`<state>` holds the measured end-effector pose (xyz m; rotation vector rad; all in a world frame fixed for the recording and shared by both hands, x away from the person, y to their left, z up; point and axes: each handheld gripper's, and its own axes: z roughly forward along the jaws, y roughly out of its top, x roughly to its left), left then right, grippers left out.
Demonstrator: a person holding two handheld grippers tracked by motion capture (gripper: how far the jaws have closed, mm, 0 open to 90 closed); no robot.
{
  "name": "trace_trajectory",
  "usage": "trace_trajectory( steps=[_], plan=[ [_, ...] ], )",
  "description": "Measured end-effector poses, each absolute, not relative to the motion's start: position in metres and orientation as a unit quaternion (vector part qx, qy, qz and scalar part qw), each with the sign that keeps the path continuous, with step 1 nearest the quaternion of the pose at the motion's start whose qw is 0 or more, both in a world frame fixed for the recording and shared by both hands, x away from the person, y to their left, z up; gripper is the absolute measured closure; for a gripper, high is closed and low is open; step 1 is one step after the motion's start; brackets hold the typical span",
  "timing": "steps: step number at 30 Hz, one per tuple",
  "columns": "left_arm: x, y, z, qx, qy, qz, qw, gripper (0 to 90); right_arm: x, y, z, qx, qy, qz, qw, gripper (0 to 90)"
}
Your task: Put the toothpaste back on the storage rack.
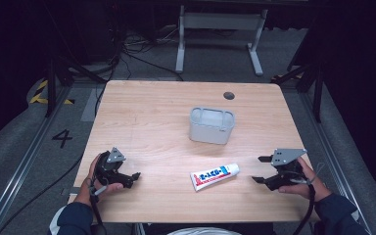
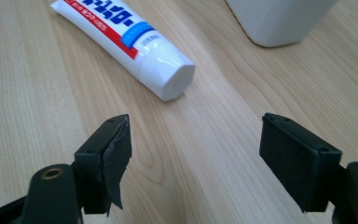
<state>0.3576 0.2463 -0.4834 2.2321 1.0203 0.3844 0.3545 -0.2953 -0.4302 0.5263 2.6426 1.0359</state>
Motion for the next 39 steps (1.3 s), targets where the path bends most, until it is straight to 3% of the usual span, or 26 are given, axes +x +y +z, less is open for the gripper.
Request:
trace_trajectory(
  steps=[22, 39],
  plan=[
    [0.358, 0.246, -0.483, 0.851, 0.389, 0.147, 0.322, 0.5, 0.364, -0.217, -0.416, 0.079, 0.93, 0.343, 0.104, 27.1],
    [0.358, 0.246, -0.483, 0.851, 0.389, 0.147, 0.322, 0.5, 0.369, -0.172, -0.432, 0.03, 0.949, 0.303, 0.08, 28.1]
  ],
)
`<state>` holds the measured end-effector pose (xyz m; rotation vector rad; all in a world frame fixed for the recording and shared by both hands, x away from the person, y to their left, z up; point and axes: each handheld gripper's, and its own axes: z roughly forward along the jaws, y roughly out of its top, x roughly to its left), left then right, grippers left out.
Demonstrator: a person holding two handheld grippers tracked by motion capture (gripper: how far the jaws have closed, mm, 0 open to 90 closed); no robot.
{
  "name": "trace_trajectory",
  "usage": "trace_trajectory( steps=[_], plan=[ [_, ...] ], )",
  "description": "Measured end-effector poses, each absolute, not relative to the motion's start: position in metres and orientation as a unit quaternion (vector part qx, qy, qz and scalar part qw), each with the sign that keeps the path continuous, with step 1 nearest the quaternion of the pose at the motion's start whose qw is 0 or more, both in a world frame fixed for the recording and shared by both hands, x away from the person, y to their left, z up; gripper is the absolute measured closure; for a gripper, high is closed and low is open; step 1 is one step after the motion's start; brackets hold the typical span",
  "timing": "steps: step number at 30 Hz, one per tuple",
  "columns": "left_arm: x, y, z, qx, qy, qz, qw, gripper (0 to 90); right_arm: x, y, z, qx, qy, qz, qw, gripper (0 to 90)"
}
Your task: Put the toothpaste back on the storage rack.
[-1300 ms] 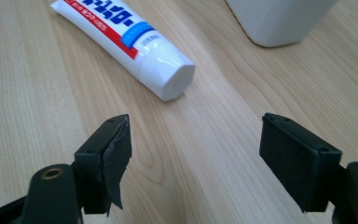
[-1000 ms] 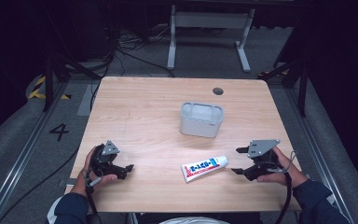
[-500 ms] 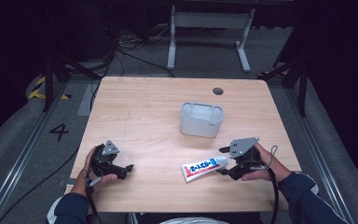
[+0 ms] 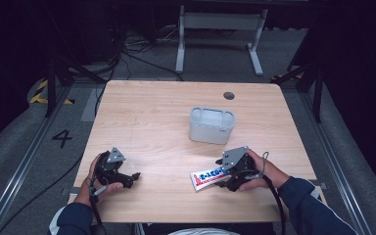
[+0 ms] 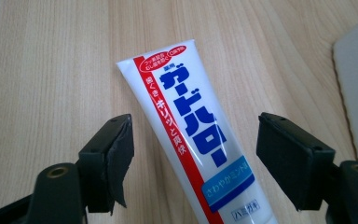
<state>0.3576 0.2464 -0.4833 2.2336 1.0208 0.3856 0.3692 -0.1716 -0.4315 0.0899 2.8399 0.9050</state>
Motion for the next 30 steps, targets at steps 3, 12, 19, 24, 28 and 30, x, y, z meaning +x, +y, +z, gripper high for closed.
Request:
trace_trajectory(
  steps=[3, 12, 19, 24, 28, 30],
  plan=[
    [0.358, 0.246, -0.483, 0.851, 0.389, 0.147, 0.322, 0.5, 0.37, -0.166, -0.435, 0.024, 0.952, 0.295, 0.076, 28.3],
    [0.358, 0.246, -0.483, 0.851, 0.389, 0.147, 0.322, 0.5, 0.373, -0.151, -0.445, 0.011, 0.961, 0.268, 0.068, 29.0],
    [0.358, 0.246, -0.483, 0.851, 0.389, 0.147, 0.322, 0.5, 0.376, -0.139, -0.452, 0.001, 0.969, 0.236, 0.067, 31.3],
    [0.358, 0.246, -0.483, 0.851, 0.389, 0.147, 0.322, 0.5, 0.381, -0.133, -0.453, 0.0, 0.972, 0.23, 0.057, 32.3],
    [0.358, 0.246, -0.483, 0.85, 0.389, 0.147, 0.322, 0.5, 0.385, -0.128, -0.454, 0.011, 0.973, 0.226, 0.042, 33.4],
    [0.357, 0.246, -0.483, 0.85, 0.39, 0.146, 0.323, 0.5, 0.387, -0.126, -0.453, 0.021, 0.974, 0.221, 0.034, 34.4]
  ],
)
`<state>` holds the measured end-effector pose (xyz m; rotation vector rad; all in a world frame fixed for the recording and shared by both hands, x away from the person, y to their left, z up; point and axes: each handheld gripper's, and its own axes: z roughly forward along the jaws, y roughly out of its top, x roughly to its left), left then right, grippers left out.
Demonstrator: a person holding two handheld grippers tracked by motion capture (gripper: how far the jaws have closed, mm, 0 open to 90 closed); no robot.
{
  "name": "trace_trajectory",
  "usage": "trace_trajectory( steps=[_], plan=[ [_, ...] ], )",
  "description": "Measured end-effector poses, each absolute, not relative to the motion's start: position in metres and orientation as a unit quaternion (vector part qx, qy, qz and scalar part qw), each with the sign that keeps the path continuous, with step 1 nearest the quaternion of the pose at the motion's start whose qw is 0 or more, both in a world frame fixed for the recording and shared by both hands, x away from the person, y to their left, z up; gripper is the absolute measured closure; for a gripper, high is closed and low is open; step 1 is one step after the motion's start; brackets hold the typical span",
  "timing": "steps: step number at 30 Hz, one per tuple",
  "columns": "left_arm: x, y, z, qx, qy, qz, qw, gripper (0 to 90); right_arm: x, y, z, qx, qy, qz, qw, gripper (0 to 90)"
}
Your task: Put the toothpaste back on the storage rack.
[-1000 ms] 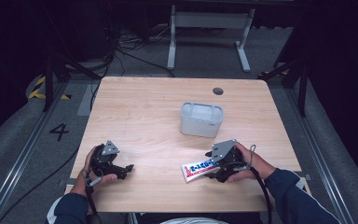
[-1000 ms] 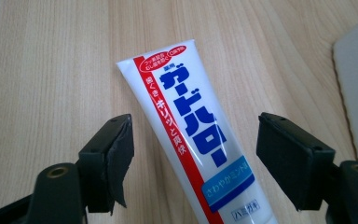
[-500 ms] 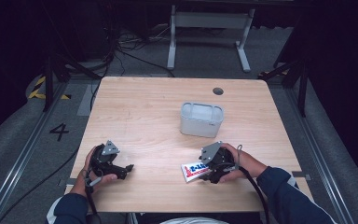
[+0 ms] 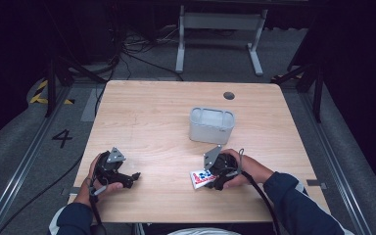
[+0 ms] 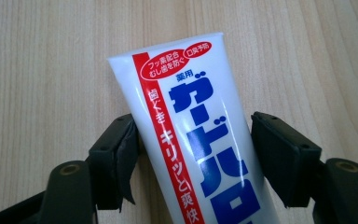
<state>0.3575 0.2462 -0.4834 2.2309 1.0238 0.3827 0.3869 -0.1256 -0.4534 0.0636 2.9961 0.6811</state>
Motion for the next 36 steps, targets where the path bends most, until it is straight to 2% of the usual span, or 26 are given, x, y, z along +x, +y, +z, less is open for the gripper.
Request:
trace_trajectory(
  steps=[3, 10, 11, 16, 20, 22, 26, 36],
  plan=[
    [0.357, 0.246, -0.483, 0.85, 0.39, 0.146, 0.323, 0.5, 0.392, -0.121, -0.453, 0.034, 0.976, 0.215, 0.017, 35.8],
    [0.358, 0.246, -0.483, 0.85, 0.389, 0.146, 0.322, 0.5, 0.393, -0.117, -0.452, 0.031, 0.979, 0.202, 0.011, 37.5],
    [0.358, 0.246, -0.483, 0.851, 0.389, 0.147, 0.322, 0.5, 0.393, -0.116, -0.451, 0.033, 0.979, 0.201, 0.013, 40.7],
    [0.357, 0.246, -0.483, 0.85, 0.39, 0.146, 0.323, 0.5, 0.393, -0.117, -0.451, 0.035, 0.979, 0.201, 0.013, 44.5],
    [0.357, 0.246, -0.483, 0.85, 0.39, 0.146, 0.323, 0.5, 0.39, -0.117, -0.449, 0.029, 0.979, 0.201, 0.028, 50.7],
    [0.357, 0.246, -0.483, 0.85, 0.39, 0.146, 0.323, 0.5, 0.389, -0.119, -0.446, 0.03, 0.977, 0.206, 0.036, 56.7],
    [0.357, 0.246, -0.483, 0.85, 0.39, 0.146, 0.323, 0.5, 0.39, -0.123, -0.445, 0.042, 0.974, 0.219, 0.034, 60.8],
    [0.357, 0.246, -0.483, 0.85, 0.39, 0.146, 0.323, 0.5, 0.393, -0.14, -0.434, 0.071, 0.956, 0.28, 0.05, 63.7]
  ],
)
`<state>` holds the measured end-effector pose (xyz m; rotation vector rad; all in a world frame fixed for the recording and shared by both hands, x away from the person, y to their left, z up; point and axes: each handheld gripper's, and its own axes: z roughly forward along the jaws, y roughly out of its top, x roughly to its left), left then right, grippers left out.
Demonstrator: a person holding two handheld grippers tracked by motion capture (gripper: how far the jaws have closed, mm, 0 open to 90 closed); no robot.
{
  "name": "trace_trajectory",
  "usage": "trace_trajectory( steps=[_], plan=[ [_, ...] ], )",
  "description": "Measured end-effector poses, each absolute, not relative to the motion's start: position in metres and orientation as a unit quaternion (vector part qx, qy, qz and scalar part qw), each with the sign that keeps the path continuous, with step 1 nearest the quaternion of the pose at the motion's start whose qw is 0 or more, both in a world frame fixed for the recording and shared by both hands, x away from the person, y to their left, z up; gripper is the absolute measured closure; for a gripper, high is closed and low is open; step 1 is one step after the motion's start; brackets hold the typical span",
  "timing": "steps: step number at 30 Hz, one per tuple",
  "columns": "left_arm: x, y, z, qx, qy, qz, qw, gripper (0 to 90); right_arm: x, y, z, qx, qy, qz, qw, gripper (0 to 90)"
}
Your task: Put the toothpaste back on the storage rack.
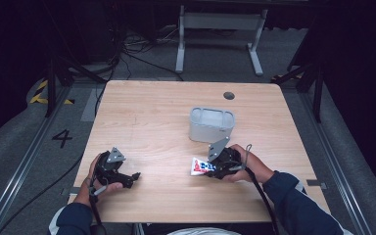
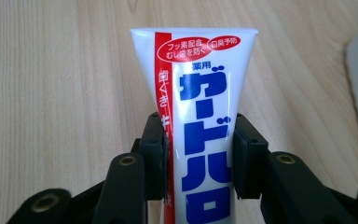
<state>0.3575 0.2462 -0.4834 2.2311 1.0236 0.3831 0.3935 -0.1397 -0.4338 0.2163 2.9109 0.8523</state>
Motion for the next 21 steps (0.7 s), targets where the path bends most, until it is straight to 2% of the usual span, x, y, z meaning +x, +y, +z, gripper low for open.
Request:
trace_trajectory(
  steps=[21],
  plan=[
    [0.358, 0.246, -0.483, 0.851, 0.389, 0.147, 0.322, 0.5, 0.399, -0.178, -0.41, 0.123, 0.913, 0.385, 0.049, 64.9]
  ],
)
